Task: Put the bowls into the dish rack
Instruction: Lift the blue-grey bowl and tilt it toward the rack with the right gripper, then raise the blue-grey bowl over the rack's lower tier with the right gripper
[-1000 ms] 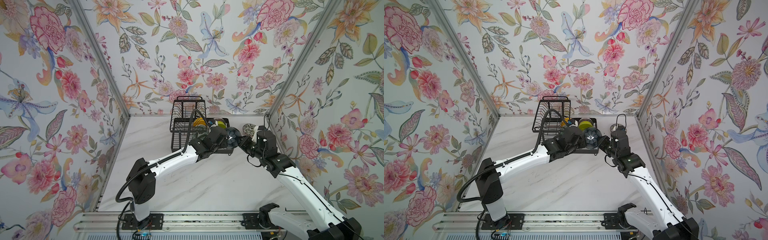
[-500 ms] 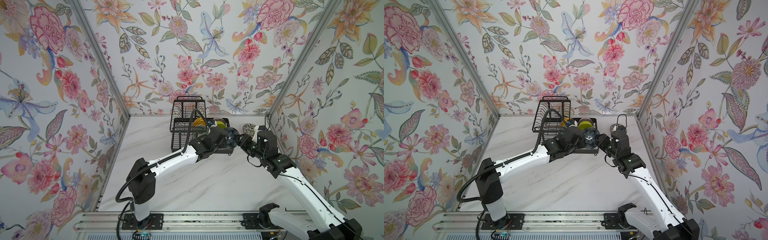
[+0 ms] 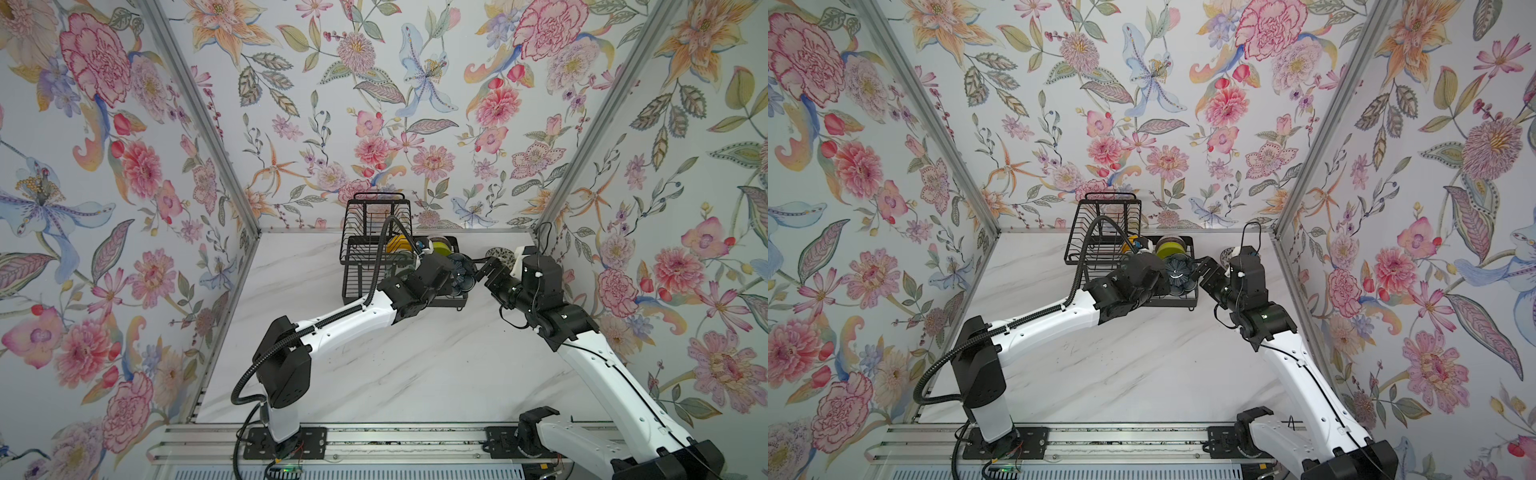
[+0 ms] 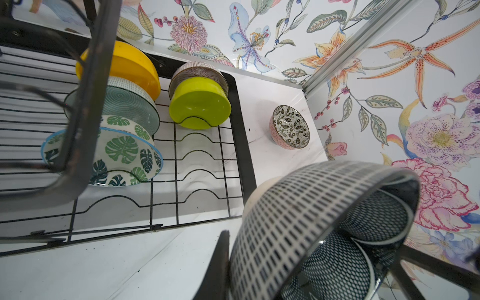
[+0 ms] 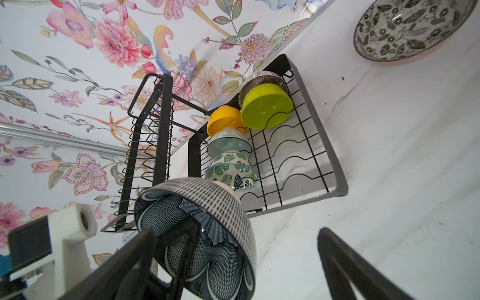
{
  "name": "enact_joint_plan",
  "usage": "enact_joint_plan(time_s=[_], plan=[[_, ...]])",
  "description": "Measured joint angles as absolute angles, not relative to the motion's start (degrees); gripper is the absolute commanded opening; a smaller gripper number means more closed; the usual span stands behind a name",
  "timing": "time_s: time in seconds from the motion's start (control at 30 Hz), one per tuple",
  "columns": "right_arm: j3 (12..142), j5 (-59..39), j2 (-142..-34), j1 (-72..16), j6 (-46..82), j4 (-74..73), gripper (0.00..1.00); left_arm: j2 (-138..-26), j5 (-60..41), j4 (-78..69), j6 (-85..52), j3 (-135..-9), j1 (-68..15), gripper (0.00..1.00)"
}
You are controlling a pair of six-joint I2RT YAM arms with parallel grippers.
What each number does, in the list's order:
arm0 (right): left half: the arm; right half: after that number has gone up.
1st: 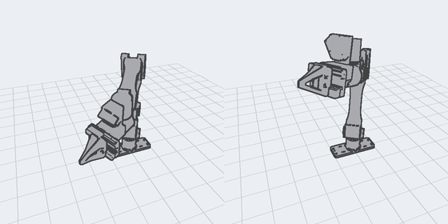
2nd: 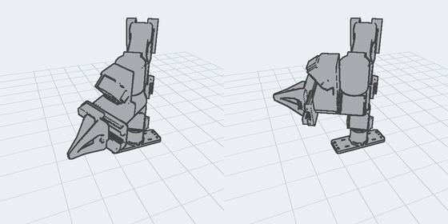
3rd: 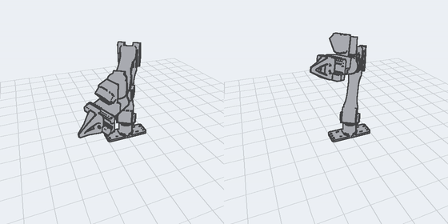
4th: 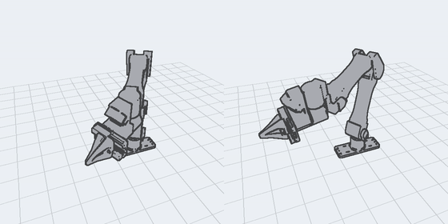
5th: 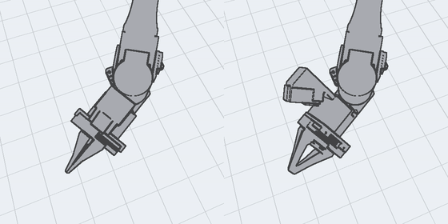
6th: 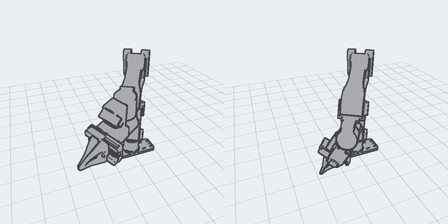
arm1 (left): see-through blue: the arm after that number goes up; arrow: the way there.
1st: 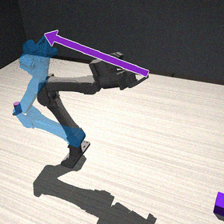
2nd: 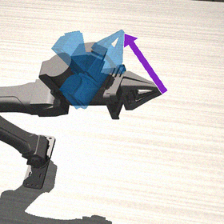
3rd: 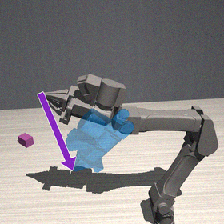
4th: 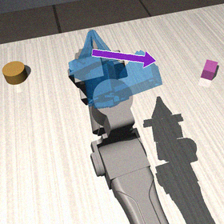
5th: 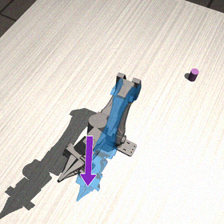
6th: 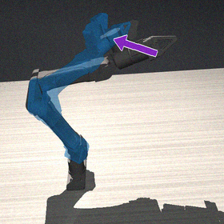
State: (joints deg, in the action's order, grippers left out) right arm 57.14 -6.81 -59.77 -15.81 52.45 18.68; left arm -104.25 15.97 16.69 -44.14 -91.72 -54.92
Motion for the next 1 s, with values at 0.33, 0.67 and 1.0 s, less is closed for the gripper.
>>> enact_joint_plan(time_s=[0.33, 0.67, 1.0], plan=[[60.8, -15.0, -58.2, -0.4, 69.7, 21.6, 0.99, -105.6, 21.1, 11.6, -29.8, -94.8, -54.9, 0.00], [64.6, -18.2, -59.0, -0.2, 88.6, 18.2, 0.99, -113.0, 26.5, -8.1, -5.6, -95.4, -56.8, 0.00], [58.6, -16.3, -59.4, -4.6, 105.2, 8.3, 0.90, -116.8, 31.9, -19.2, 8.7, -95.4, -59.0, 0.00]])
